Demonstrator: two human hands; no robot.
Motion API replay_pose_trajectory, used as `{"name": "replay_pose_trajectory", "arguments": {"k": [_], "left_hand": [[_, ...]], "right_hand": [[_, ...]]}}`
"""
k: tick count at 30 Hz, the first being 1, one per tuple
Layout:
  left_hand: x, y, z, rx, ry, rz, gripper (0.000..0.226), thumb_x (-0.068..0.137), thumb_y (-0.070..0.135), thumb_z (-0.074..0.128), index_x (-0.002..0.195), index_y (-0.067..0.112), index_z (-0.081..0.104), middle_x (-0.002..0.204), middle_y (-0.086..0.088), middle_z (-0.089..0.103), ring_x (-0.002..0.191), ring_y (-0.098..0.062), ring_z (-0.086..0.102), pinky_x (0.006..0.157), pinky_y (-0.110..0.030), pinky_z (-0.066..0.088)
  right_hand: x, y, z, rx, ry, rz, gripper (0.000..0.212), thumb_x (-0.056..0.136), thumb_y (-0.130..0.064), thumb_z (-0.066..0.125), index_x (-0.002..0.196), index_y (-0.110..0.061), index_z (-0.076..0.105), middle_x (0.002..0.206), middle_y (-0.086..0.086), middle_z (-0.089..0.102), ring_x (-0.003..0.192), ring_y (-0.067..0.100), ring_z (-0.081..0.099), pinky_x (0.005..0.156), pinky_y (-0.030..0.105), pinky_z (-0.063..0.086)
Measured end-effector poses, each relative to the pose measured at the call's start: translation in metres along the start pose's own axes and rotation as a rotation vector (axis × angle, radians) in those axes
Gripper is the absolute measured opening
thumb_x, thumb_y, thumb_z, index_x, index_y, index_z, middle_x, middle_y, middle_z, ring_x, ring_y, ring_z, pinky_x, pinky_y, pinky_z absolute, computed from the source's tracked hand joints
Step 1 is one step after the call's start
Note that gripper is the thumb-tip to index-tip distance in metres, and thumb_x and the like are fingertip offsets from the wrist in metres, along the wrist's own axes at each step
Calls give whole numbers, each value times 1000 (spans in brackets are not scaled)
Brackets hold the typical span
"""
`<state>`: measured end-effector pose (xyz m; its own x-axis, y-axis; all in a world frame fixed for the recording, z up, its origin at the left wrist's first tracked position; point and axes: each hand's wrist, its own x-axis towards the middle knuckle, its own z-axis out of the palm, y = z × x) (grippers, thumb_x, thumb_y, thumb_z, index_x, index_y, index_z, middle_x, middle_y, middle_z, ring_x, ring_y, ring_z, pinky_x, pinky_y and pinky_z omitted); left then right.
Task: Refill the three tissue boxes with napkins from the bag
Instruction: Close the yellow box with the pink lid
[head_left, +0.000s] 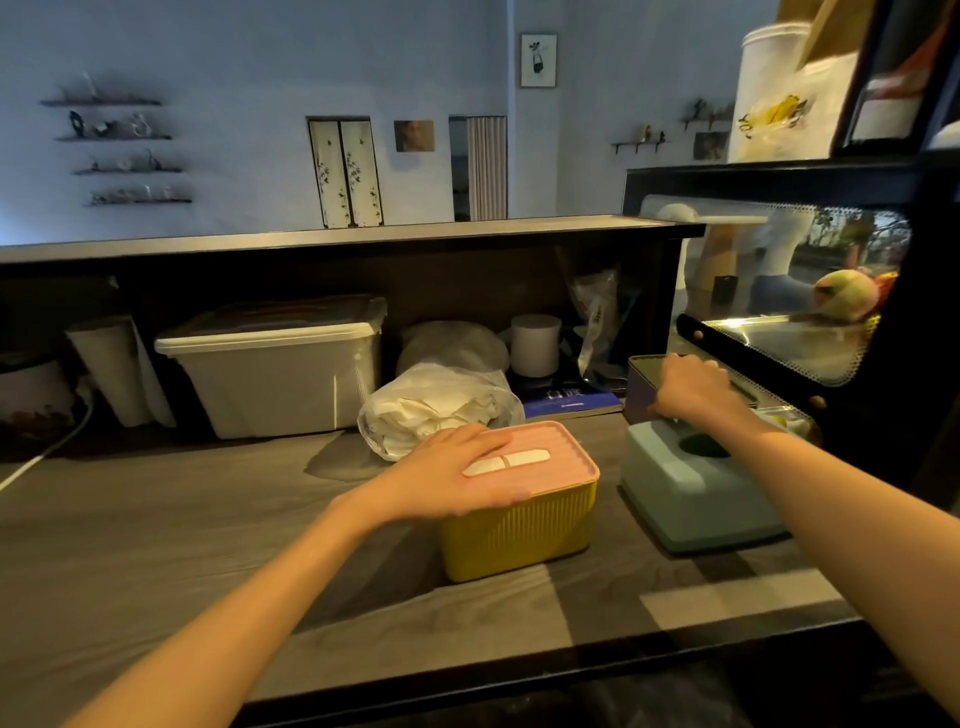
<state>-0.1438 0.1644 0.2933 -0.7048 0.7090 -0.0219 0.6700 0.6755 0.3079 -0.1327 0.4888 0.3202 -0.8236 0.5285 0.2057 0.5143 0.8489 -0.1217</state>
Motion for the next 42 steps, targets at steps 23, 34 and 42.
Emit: {"name": "replay_pose_trajectory", "arguments": {"k": [23, 34, 42], "left_hand": [[-36, -22, -72, -1257, 458, -386, 54, 87, 71, 59, 118, 28, 70, 107, -7, 77, 103, -26, 71, 91, -47, 57], [-133, -113, -74, -1471, 675, -630, 33, 93, 46, 61, 113, 20, 64, 113, -9, 67, 103, -29, 63, 81, -48, 52], [-167, -135, -109, -1482, 804, -574, 41, 95, 48, 58, 126, 22, 61, 120, -8, 68, 110, -29, 62, 85, -53, 51]], "right_hand": [[-86, -118, -83, 402, -78, -1009, 63, 91, -4, 71, 146, -27, 51, 141, -4, 58, 125, 5, 50, 101, 17, 40], [-97, -109, -35, 36, -644, -843, 116, 75, -45, 88, 161, -40, 12, 167, -10, 21, 151, 19, 24, 120, 39, 25], [-111, -176, 2, 244, -489, -960, 90, 81, -48, 83, 156, -39, 34, 157, -7, 39, 141, 19, 38, 111, 39, 35]]}}
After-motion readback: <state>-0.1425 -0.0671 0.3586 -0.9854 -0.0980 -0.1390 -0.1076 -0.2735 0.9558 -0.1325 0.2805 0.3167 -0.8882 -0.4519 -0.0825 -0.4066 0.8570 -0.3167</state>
